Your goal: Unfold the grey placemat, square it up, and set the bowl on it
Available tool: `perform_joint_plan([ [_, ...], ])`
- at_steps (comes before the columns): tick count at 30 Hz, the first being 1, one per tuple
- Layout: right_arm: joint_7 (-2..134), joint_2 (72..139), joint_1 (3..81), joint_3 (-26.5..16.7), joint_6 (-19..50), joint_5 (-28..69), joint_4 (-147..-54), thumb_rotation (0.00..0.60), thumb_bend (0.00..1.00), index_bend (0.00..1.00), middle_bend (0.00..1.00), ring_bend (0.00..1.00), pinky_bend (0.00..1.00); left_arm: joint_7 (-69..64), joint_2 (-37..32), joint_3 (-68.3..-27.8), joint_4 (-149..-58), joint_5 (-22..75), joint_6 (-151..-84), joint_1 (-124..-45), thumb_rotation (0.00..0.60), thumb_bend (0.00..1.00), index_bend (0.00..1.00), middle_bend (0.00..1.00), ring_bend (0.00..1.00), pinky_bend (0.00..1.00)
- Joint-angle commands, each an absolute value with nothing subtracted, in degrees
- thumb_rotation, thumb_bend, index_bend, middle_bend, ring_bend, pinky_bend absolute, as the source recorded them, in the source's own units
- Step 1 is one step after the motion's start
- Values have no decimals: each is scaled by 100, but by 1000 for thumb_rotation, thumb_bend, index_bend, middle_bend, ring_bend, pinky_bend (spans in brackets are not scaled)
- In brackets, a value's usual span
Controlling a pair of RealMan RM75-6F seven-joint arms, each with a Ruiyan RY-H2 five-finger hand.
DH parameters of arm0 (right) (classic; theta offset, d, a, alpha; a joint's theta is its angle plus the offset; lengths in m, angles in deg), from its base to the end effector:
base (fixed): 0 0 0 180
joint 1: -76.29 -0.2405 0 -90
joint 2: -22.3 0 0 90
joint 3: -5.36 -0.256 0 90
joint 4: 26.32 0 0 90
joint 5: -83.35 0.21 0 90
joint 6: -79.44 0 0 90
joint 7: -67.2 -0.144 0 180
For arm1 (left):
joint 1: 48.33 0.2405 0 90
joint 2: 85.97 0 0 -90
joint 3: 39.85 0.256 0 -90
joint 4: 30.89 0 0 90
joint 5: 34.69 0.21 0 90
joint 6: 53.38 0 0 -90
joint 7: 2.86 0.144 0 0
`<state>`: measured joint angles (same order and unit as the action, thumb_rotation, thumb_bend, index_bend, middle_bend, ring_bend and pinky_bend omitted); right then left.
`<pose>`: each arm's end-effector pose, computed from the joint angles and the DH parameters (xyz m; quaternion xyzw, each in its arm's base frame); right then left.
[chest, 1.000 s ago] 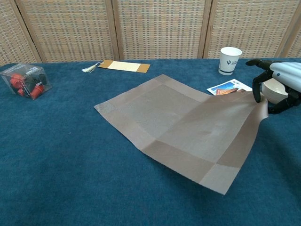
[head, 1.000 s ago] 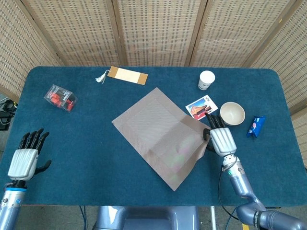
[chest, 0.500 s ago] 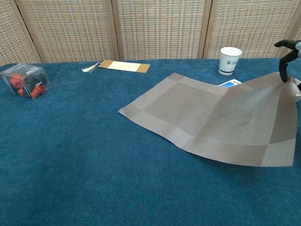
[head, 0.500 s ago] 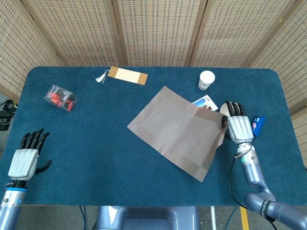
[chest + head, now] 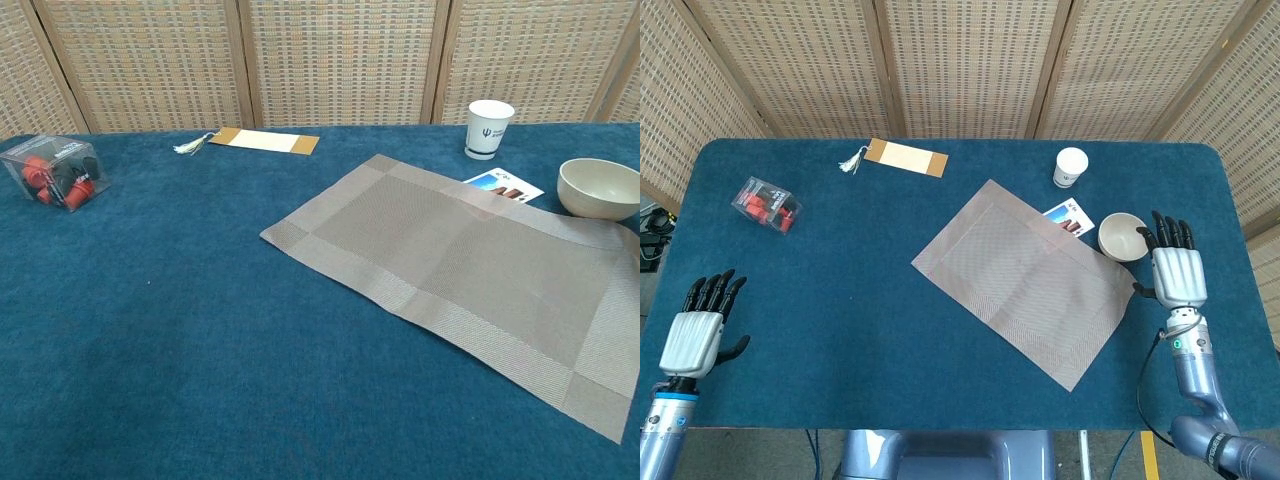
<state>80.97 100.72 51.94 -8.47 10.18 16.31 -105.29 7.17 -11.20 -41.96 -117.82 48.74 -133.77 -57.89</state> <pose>-0.2834 -0.3250 0.1072 0.5978 -0.3622 0.3585 0.6188 -0.3050 0.2030 0.0958 -0.6353 -0.3748 -0.3521 0.5761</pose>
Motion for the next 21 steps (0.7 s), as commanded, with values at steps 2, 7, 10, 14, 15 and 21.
perform_joint_plan([
  [2,7604,9879,5513,-666,640,1270,-10793,600,175,188,0,0,0,684,-1115,-4216,-11767,4874,-13384,-5797,600,239,80,0,0,0],
  [7,6871,9761,5944,-329,156,738,-10850,600,163,174,0,0,0,611,-1098,-4269,-11718,4887,-13338,-5866,600,198,71,0,0,0],
  [10,6583,9747,6121,-188,-70,512,-10776,600,160,170,0,0,0,640,-1078,-4306,-11693,4929,-13293,-5945,600,160,71,0,0,0],
  [14,6258,9740,6265,-57,-282,218,-10637,600,159,171,0,0,0,763,-1034,-4455,-11706,4929,-13085,-6197,600,159,79,0,0,0],
  [15,6225,9726,6281,-50,-337,155,-10645,600,159,171,0,0,0,779,-1001,-4539,-11718,4927,-12965,-6334,600,159,87,0,0,0],
  [21,6089,9654,6322,-37,-400,7,-10724,600,159,172,0,0,0,1225,-741,-4871,-11568,4643,-12335,-6930,600,170,138,0,0,0],
])
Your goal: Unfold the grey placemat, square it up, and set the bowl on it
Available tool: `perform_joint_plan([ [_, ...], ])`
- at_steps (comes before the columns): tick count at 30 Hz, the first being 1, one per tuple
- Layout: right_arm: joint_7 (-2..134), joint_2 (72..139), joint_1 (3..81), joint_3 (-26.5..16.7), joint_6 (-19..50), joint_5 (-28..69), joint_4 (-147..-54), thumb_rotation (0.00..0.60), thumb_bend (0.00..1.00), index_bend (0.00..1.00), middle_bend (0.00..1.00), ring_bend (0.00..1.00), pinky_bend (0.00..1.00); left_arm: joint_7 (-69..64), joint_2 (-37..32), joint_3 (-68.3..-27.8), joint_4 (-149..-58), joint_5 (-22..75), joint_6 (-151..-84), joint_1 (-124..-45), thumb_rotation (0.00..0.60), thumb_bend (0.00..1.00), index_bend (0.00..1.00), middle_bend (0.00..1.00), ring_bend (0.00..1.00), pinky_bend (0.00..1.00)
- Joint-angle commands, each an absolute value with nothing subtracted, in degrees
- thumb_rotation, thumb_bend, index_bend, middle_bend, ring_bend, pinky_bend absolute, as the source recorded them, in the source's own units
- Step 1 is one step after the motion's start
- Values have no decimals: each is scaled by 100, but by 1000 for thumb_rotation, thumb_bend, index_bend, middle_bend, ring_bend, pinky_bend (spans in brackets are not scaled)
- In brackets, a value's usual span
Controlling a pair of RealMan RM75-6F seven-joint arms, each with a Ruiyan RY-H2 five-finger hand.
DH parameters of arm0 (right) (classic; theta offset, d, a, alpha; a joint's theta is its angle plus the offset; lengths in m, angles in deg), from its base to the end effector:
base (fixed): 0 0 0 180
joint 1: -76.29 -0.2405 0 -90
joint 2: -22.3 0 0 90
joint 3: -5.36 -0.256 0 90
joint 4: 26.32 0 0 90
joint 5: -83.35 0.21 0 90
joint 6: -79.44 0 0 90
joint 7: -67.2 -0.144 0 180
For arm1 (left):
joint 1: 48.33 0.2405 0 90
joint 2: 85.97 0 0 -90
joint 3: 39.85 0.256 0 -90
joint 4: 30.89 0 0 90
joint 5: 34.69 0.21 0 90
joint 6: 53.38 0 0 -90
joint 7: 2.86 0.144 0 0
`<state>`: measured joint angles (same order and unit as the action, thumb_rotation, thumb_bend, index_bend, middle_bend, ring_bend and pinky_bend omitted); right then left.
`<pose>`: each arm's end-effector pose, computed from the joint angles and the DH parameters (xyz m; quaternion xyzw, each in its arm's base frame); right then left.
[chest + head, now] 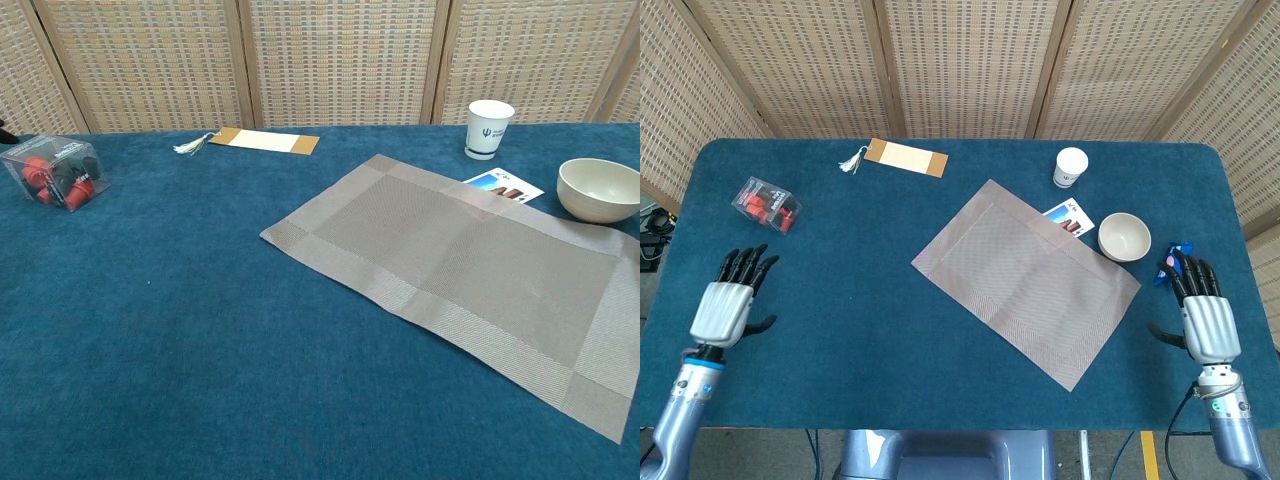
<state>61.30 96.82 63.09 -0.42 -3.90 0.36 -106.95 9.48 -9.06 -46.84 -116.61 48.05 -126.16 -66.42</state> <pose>-0.3070 -0.2399 0.1253 0.5791 -0.3791 0.4524 0.5624 -0.2690 0.2624 0.0805 -0.6721 -0.3381 -0.3732 0.5428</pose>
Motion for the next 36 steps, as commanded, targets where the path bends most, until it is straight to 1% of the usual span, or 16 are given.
perform_joint_plan([
  [1,6053,9634,6326,-40,-403,-16,-10744,600,159,172,0,0,0,1374,-658,-4933,-11517,4570,-12222,-7052,600,174,145,0,0,0],
  [7,5890,9548,6348,-57,-415,-82,-10830,600,159,178,0,0,0,2048,-245,-5230,-11319,4141,-11713,-7618,600,187,165,0,0,0],
  [9,5794,9493,6361,-72,-420,-98,-10866,600,159,179,0,0,0,2346,2,-5370,-11166,3872,-11458,-7905,600,190,167,0,0,0],
  [15,5601,9392,6385,-137,-427,-67,-10911,600,159,182,0,0,0,2880,433,-5536,-10861,3399,-11118,-8364,600,193,174,0,0,0],
  [17,5480,9335,6392,-175,-397,-19,-10929,600,159,182,0,0,0,3168,697,-5599,-10644,3206,-10950,-8633,600,194,172,0,0,0],
  [21,5334,9272,6398,-216,-356,17,-10939,600,159,183,0,0,0,3474,1094,-5673,-10358,2949,-10834,-8982,600,195,138,0,0,0],
  [28,5207,9210,6405,-253,-313,43,-10957,600,159,185,0,0,0,3799,1566,-5716,-9898,2654,-10693,-9398,600,196,87,0,0,0],
  [31,5065,9159,6410,-289,-283,79,-10951,600,159,187,0,0,0,3996,1949,-5791,-9472,2416,-10513,-9723,600,197,85,0,0,0],
  [36,4907,9102,6419,-324,-271,88,-10950,600,159,190,0,0,0,4134,2342,-5828,-8967,2172,-10387,-10021,600,197,86,0,0,0],
])
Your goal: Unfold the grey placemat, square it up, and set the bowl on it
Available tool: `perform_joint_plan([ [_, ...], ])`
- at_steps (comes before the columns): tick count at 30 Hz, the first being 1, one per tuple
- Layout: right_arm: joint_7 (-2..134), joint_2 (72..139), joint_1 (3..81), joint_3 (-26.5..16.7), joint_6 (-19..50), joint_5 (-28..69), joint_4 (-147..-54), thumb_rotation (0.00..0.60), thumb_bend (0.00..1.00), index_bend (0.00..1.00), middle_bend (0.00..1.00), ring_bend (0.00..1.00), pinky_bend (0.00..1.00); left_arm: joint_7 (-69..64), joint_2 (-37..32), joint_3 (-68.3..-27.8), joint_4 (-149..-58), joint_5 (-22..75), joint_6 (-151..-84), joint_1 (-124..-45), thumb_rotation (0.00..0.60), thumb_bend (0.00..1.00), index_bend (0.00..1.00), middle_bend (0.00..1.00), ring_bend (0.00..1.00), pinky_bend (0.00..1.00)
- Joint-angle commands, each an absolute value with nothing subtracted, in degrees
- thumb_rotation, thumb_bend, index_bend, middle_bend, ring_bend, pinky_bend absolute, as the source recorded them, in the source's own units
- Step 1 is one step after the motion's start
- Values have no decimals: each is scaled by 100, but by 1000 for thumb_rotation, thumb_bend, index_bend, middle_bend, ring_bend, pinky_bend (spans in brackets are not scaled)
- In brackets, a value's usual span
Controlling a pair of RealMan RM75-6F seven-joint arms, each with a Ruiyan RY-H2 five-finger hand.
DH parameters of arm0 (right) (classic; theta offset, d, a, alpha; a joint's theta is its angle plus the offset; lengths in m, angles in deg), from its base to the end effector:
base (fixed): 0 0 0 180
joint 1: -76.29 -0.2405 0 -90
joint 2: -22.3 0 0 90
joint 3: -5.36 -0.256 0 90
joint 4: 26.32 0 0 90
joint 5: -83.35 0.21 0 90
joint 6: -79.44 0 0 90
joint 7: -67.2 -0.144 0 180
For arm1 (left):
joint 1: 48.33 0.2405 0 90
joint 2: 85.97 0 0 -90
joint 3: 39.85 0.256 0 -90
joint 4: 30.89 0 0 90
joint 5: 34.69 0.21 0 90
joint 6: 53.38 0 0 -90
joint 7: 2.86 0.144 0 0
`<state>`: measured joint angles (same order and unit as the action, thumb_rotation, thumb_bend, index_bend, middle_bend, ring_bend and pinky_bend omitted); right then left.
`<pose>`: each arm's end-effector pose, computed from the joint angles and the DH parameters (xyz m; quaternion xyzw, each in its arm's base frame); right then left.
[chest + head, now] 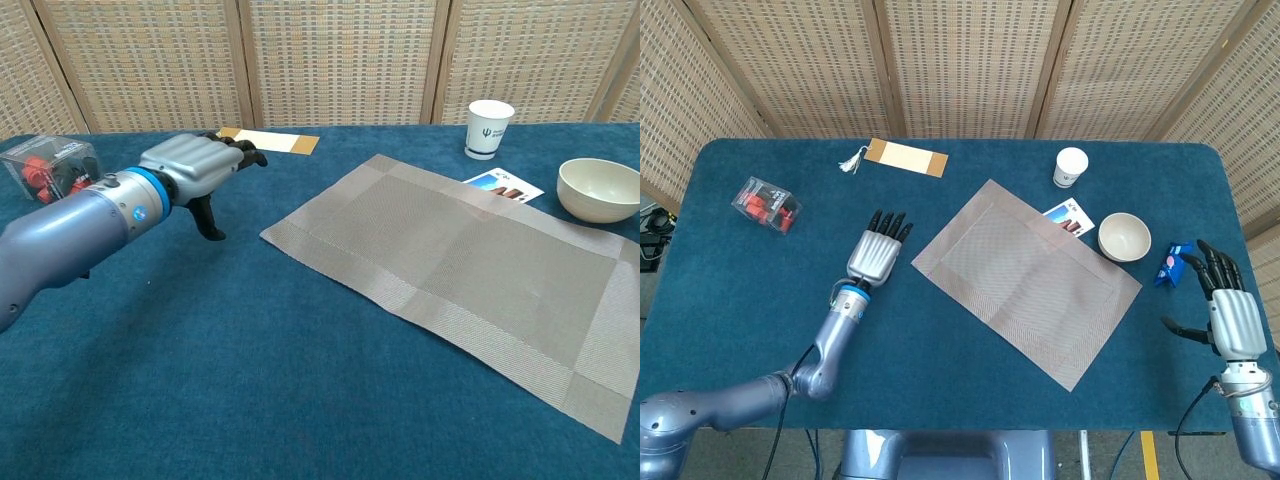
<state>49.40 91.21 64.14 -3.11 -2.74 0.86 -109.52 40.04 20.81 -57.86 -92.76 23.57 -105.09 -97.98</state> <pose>-0.3100 -0.2439 0.1601 0.5340 -0.4202 0.5014 0.5355 -0.1170 0.3916 -0.0756 -0.7695 -0.2528 -0.2874 0.5112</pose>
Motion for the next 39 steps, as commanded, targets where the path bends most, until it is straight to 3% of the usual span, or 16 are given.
perform_joint_plan([
  [1,4886,9097,6421,-330,-272,87,-10949,600,159,190,0,0,0,4151,2405,-5825,-8884,2145,-10368,-10070,600,197,86,0,0,0],
  [24,4559,9009,6455,-456,-260,157,-10952,600,159,195,0,0,0,3847,3407,-5859,-7293,2125,-10119,-10802,600,215,138,0,0,0],
  [35,4519,9000,6460,-458,-236,149,-10983,600,158,202,0,0,0,3660,3800,-5854,-6530,2257,-10019,-11020,600,484,173,0,0,0],
  [39,4493,8975,6474,-461,-270,116,-11022,600,157,204,0,0,0,3530,3953,-5848,-6268,2343,-10018,-11071,600,504,241,0,0,0],
])
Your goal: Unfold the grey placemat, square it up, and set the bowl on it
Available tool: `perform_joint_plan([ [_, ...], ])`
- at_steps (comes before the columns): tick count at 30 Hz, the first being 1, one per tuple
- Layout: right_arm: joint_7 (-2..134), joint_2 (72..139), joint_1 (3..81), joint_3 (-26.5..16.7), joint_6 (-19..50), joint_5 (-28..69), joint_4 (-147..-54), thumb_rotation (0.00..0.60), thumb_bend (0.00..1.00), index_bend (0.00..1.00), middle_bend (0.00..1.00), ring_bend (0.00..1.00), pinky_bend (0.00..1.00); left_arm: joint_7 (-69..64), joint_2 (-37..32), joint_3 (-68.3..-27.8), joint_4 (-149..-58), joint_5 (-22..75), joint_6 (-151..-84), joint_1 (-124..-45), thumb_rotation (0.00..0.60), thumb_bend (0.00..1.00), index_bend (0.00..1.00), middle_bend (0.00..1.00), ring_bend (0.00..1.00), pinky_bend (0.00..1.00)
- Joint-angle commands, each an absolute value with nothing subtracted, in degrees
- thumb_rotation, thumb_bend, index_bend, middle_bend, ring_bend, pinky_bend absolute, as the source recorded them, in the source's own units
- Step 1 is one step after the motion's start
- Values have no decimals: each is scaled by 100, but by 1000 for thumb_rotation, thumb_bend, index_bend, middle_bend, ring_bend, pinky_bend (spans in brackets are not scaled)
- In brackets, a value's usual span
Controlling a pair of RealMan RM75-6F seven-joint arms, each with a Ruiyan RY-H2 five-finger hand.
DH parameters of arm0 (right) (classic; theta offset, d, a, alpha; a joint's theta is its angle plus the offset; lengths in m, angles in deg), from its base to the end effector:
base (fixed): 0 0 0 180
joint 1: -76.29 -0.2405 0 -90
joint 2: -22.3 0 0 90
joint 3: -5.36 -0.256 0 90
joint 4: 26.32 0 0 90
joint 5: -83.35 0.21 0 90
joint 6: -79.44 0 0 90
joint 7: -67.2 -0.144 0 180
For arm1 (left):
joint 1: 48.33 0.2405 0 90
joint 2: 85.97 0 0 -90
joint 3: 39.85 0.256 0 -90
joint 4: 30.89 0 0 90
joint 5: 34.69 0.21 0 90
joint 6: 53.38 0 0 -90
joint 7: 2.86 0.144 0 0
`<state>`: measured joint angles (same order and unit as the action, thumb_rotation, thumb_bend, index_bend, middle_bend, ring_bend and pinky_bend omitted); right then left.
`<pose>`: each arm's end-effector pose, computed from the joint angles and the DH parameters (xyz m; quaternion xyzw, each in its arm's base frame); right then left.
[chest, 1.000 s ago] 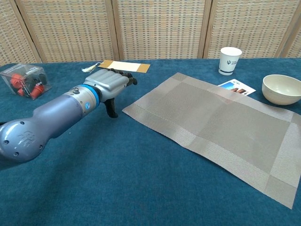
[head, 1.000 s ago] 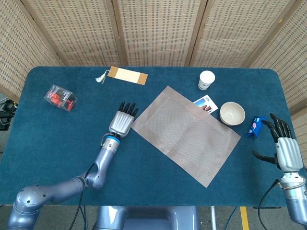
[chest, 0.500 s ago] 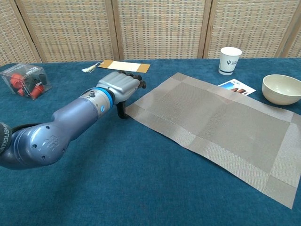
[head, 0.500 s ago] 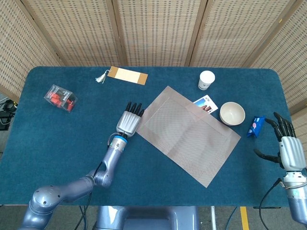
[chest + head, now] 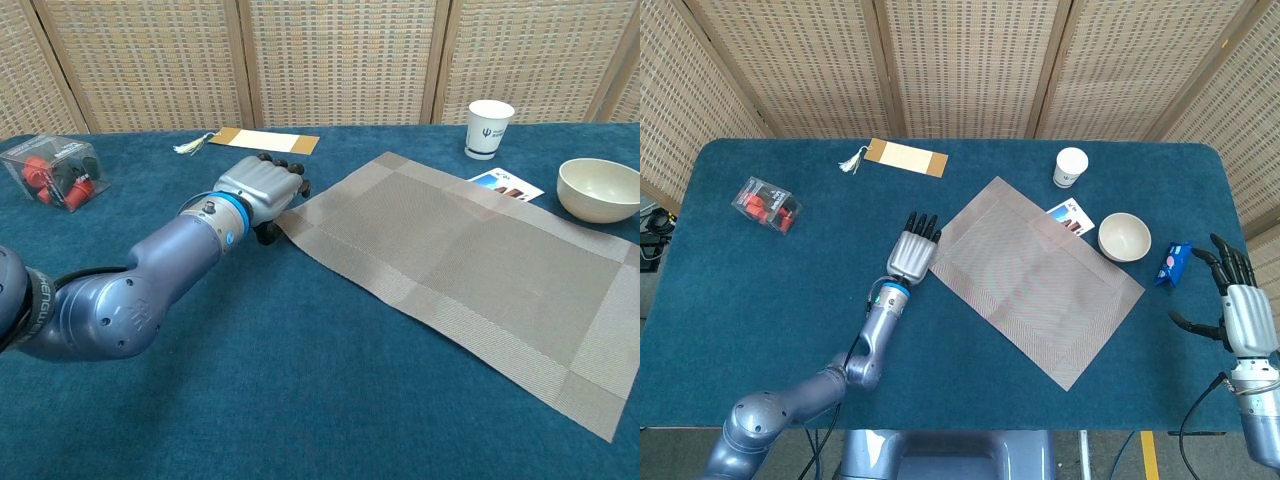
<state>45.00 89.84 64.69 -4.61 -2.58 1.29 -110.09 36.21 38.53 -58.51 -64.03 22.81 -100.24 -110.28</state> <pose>-0.3105 -0.2458 0.1718 0.5110 -0.4331 0.5241 0.5260 -0.0798 0.4109 -0.1397 -0.7828 -0.2161 -0.2602 0.5223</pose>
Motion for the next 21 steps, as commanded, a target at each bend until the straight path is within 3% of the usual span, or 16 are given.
perform_joint_plan([
  [1,4490,8971,6478,-461,-278,108,-11029,600,157,204,0,0,0,3492,3996,-5839,-6194,2378,-10035,-11077,600,505,279,0,0,0],
  [10,4468,8946,6494,-451,-299,70,-11083,600,156,210,0,0,0,3145,4213,-5842,-5802,2631,-10267,-11105,600,500,663,0,0,0],
  [21,4499,8923,6507,-405,-353,-57,-11156,600,156,212,0,0,0,2992,4067,-5732,-6029,2904,-10613,-10820,600,497,767,0,0,0],
])
